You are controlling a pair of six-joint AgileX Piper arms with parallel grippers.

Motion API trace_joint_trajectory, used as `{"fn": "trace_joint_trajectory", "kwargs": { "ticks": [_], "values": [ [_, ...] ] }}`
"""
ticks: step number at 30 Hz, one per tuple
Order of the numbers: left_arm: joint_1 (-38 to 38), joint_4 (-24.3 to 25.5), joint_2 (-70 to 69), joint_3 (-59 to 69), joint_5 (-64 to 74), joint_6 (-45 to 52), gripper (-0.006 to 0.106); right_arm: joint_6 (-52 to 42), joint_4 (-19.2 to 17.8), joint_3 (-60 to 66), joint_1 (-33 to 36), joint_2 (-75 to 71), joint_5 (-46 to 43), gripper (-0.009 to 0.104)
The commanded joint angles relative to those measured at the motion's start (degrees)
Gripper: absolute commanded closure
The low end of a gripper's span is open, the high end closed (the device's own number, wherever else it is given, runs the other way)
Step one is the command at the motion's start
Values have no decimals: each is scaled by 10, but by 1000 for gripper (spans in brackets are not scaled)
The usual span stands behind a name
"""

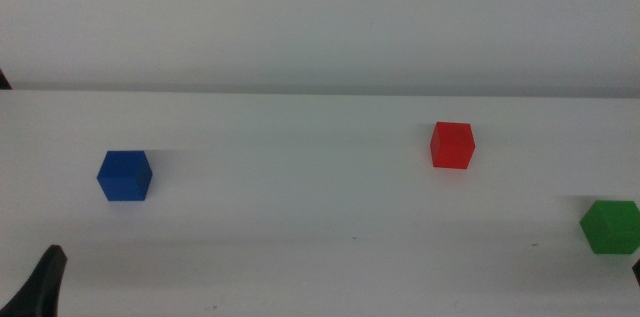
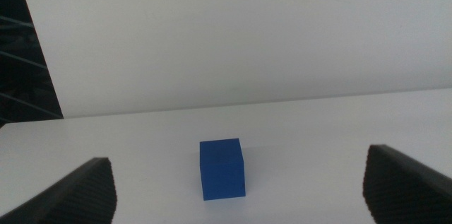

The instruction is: Stack red cubes first, then green, then blue cubes in a specific spot.

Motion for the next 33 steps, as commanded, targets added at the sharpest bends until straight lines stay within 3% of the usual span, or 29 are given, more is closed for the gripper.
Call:
{"fn": "trace_joint_trajectory", "kwargs": {
  "ticks": [1, 6, 9, 12, 15, 19, 21, 25, 33],
  "values": [
    [1, -3, -23, 23, -9, -1, 7, 1, -1, 24, -2, -22, -6, 10],
    [1, -3, -23, 23, -9, -1, 7, 1, -3, 24, -2, -22, -7, 10],
    [1, -3, -23, 23, -9, -1, 7, 17, -3, 17, -2, -14, -59, 10],
    [1, -3, -23, 23, -9, -1, 7, 36, -3, -40, -2, 41, -49, 10],
    [1, -3, -23, 23, -9, -1, 7, 36, -7, -158, -2, 165, 38, 10],
    [1, -3, -23, 23, -9, -1, 7, 55, -1, -329, -2, 335, 292, 10],
    [1, -3, -23, 23, -9, -1, 7, 55, -7, -390, -2, 399, 371, 10],
    [1, -3, -23, 23, -9, -1, 7, 59, -1, -469, -2, 511, 416, 10],
    [1, -3, -23, 23, -9, -1, 7, 58, -10, -533, -2, 673, 405, 10]
  ]
}}
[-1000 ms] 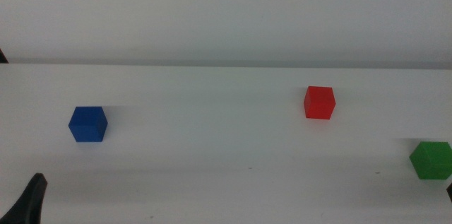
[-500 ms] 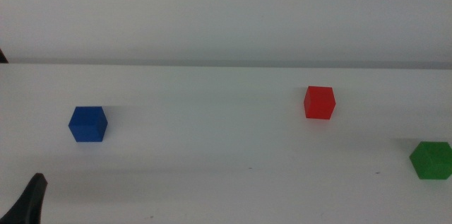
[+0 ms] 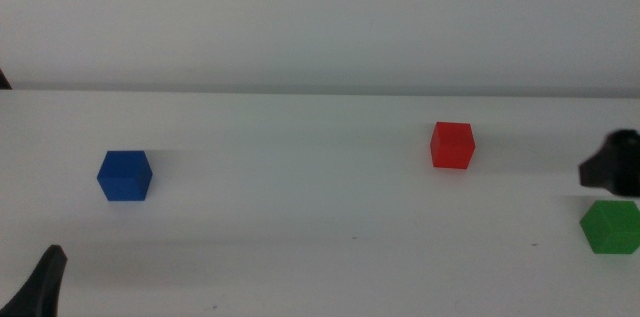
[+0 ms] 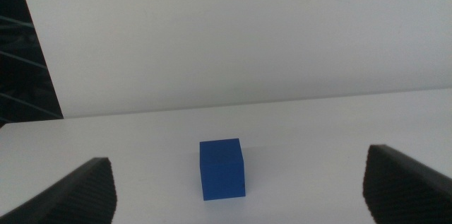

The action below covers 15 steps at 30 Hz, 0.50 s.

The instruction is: Stack red cubes first, then green, then blue cubes in a specific spot.

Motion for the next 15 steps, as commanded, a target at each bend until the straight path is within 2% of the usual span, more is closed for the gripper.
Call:
{"fn": "trace_joint_trajectory", "kwargs": {
  "ticks": [1, 7, 15],
  "values": [
    [1, -3, -23, 23, -9, -1, 7, 11, -5, -50, -2, 66, 11, 10],
    [1, -3, -23, 23, -9, -1, 7, 33, -5, -232, 22, 267, 107, 13],
    [1, -3, -23, 23, -9, -1, 7, 71, -5, -428, 56, 465, 150, 13]
  ]
}}
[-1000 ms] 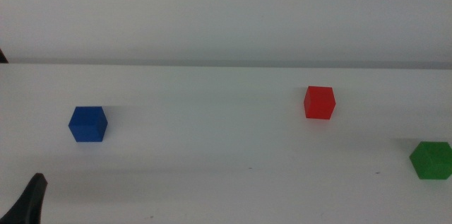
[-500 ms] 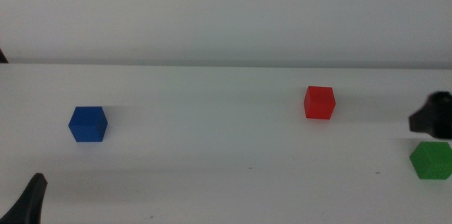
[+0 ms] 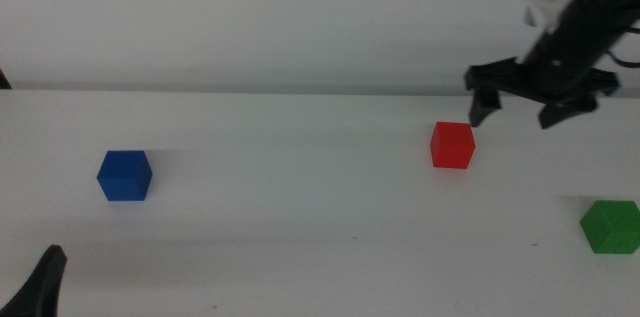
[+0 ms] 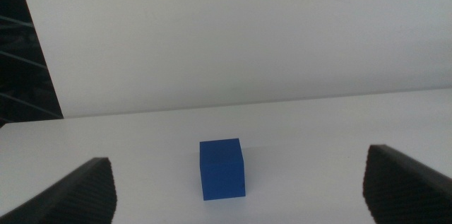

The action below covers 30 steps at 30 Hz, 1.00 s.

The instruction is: Stack red cubes first, then green, then blue cubes in a specific spot.

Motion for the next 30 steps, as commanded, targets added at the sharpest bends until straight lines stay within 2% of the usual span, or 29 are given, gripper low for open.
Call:
{"fn": "trace_joint_trajectory", "kwargs": {
  "ticks": [1, 8, 19, 30],
  "values": [
    [1, -3, -23, 23, -9, -1, 7, 13, -4, -52, 6, 43, 21, 13],
    [1, -3, -23, 23, -9, -1, 7, 34, -11, -145, 9, 132, 59, 13],
    [1, -3, -23, 23, -9, -1, 7, 40, -4, -145, 9, 166, -9, 14],
    [1, -3, -23, 23, -9, -1, 7, 44, -7, -145, 28, 199, -33, 18]
  ]
}}
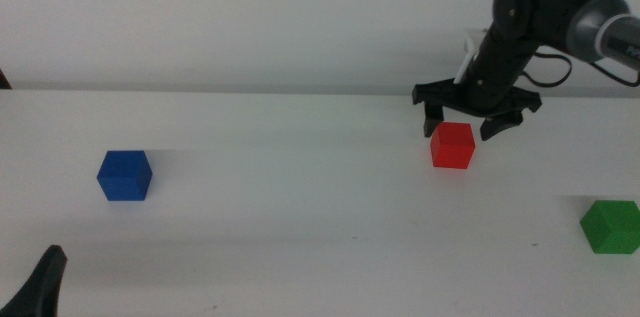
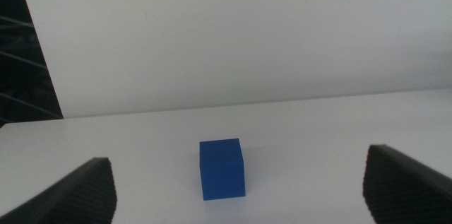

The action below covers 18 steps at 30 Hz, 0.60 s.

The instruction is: Stack red cubes first, then green, then blue cubes in a specific spot.

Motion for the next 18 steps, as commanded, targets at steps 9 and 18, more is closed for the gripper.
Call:
{"fn": "trace_joint_trajectory", "kwargs": {
  "ticks": [9, 18],
  "values": [
    [1, -3, -23, 23, -9, -1, 7, 14, -16, -3, 5, 30, -22, 18],
    [1, -3, -23, 23, -9, -1, 7, 14, -29, -3, 5, 46, -30, 35]
  ]
}}
